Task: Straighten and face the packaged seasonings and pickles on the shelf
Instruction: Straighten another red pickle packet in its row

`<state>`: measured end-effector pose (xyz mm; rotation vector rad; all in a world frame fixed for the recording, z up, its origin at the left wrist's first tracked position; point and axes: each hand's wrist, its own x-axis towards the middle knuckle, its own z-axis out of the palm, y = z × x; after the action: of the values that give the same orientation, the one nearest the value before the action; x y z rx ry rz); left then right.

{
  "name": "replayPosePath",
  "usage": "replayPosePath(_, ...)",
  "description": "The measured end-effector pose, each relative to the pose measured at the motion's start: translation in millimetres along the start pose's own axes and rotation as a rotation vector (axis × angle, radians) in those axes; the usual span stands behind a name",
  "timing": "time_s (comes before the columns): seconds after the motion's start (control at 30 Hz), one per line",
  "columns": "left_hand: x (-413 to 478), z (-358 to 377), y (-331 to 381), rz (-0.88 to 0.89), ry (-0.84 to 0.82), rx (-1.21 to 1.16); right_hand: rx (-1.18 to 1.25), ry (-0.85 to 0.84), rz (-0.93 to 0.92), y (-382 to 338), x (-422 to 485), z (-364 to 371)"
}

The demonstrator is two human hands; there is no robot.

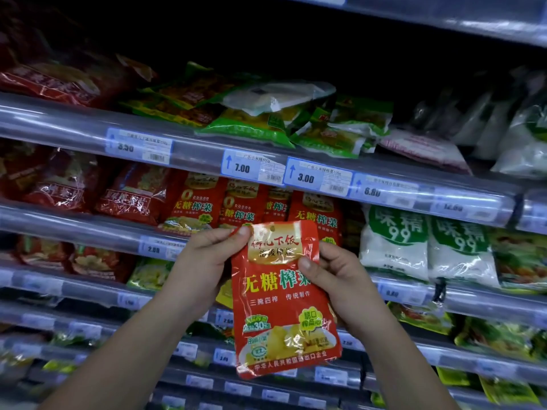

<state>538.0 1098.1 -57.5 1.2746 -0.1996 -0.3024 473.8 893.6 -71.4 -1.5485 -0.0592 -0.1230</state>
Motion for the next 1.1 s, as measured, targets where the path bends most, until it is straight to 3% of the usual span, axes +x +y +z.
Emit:
replayPosePath(0.13,-2.9,-7.4,-1.4,0.338,0.159,0.521,-0.097,0.052,0.027,3.1,0.9,5.7)
replayPosePath(0.2,-1.8,-13.2,-1.2,0.390,0.230,0.560,-0.117,0.035,0.072,4.9,1.3,6.7)
replayPosePath(0.3,4.3,-21.1,0.1,0.275,0.219,0.393,-0.130,-0.031,0.151,7.2,0.4,10.6)
replayPosePath(0.37,7.8,-23.7,-0.4,0.107,0.129,0.305,-0.128,0.044,0.136,10.3,3.4,13.0)
replayPosePath(0.43,9.2,-25.3,-4.6,0.028,0.044,0.397,-0.104,0.142,0.110,12.5,10.0,13.0)
replayPosePath(0.6,19.3,-37.3,-1.6,0.120,0.103,0.435,-0.137,0.169,0.080,7.9,34.4,20.2)
replayPosePath(0.77,43.3,-79.2,6.9,0.164,0.179,0.536,-0.339,0.429,0.065,15.5,79.7,20.1)
replayPosePath(0.93,59.1,-111.3,9.6,0.190,0.219,0.738,-0.401,0.559,0.102,15.9,122.2,27.9)
replayPosePath(1.1,70.7,-125.6,3.2,0.238,0.205,0.828,-1.005,0.587,-0.038,27.6,131.0,43.2)
